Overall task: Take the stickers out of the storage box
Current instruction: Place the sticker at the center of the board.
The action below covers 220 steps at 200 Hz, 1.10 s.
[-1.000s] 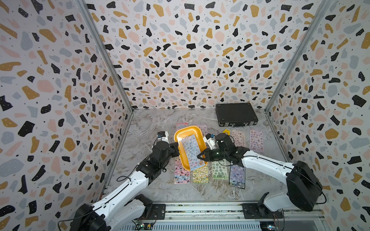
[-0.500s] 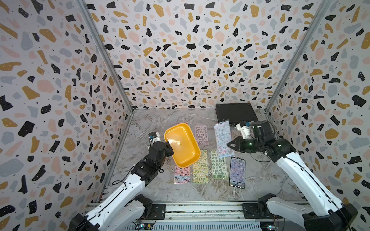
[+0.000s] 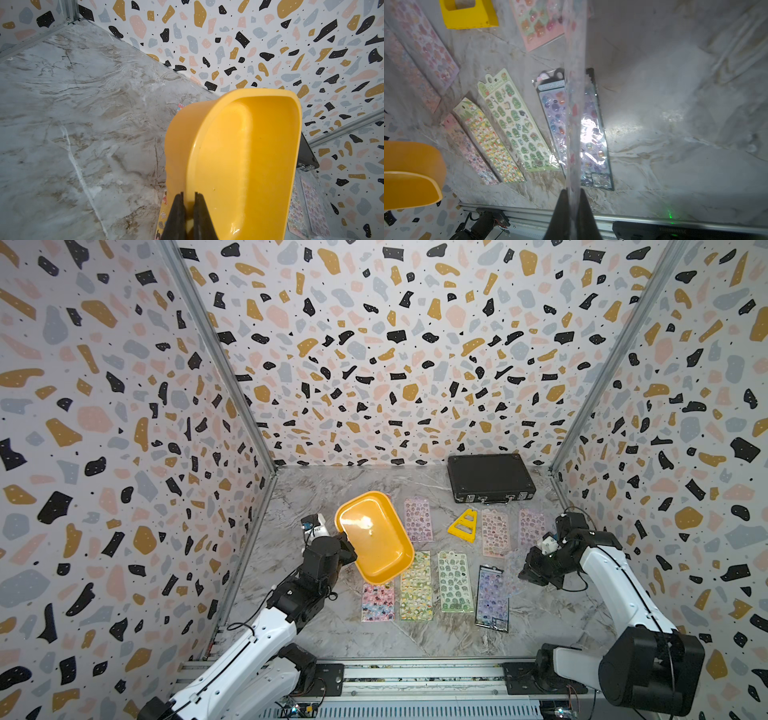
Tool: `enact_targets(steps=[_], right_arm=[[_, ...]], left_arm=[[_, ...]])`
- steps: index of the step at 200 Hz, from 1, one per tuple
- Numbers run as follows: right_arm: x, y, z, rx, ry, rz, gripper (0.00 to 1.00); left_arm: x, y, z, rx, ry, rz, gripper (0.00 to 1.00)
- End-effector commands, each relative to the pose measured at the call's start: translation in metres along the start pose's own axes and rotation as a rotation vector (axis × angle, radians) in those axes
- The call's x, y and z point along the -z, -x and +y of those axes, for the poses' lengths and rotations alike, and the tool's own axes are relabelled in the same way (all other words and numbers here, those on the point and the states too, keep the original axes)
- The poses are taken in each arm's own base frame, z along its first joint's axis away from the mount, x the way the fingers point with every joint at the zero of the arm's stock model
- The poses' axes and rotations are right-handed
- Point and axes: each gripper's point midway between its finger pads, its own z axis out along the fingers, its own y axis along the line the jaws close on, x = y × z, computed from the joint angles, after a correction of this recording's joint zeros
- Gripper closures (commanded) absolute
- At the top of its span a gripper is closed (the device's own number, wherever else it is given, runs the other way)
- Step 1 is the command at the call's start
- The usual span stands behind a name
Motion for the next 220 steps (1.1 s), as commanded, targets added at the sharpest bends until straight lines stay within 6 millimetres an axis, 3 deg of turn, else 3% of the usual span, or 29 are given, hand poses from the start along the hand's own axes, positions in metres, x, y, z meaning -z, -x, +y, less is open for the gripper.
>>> enact_targets(steps=[1, 40, 92, 142, 220], right_arm=[[0.006, 0.001, -0.023, -0.022, -0.111, 0.016, 1.0], [0.011, 0.006, -0.057, -0.06, -0.252, 0.021, 1.0], [0.0, 0.004, -0.081, -0.124, -0.343, 0.126, 1.0], [-0.005, 0.003, -0.105, -0.153, -0.462, 0.196, 0.88], [-0.006, 0.003, -0.12, -0.16, -0.544, 0.247, 0.75]], left_arm=[[0.002, 0.016, -0.008, 0.011, -0.035, -0.068, 1.0], [-0.006, 0.01, -0.008, 0.01, -0.041, -0.045, 1.0], [-0.016, 0.001, -0.008, 0.027, -0.048, -0.008, 1.0], [-0.014, 0.003, -0.008, 0.034, -0.054, -0.016, 1.0], [-0.011, 0.006, -0.006, 0.045, -0.052, -0.03, 1.0]])
